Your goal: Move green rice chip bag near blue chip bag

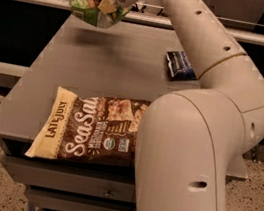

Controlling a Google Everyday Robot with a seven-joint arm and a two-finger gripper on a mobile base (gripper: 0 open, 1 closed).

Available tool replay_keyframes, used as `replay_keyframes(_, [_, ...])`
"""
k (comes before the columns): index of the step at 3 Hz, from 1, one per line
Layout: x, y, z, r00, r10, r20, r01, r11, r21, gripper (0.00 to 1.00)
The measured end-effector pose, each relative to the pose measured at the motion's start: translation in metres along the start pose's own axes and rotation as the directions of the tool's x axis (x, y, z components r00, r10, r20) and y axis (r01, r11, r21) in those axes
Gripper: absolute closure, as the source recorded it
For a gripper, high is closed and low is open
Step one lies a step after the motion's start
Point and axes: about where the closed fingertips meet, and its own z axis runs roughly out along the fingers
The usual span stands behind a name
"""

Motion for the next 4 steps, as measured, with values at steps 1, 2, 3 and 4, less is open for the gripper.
replay_keyframes(1, [0.016, -0.03, -0.041, 0.993, -0.055, -0.101, 0.066, 0.9927, 0.101, 1.0])
replay_keyframes(2, [0.037, -0.068, -0.089, 0.974, -0.073, -0.212, 0.12, 0.9688, 0.217, 1.0])
replay_keyframes(3, [0.087, -0.101, -0.152, 0.938, -0.017, -0.346, 0.129, 0.9435, 0.305, 1.0])
replay_keyframes(4, [0.119, -0.109, -0.184, 0.915, 0.017, -0.403, 0.125, 0.9383, 0.322, 1.0])
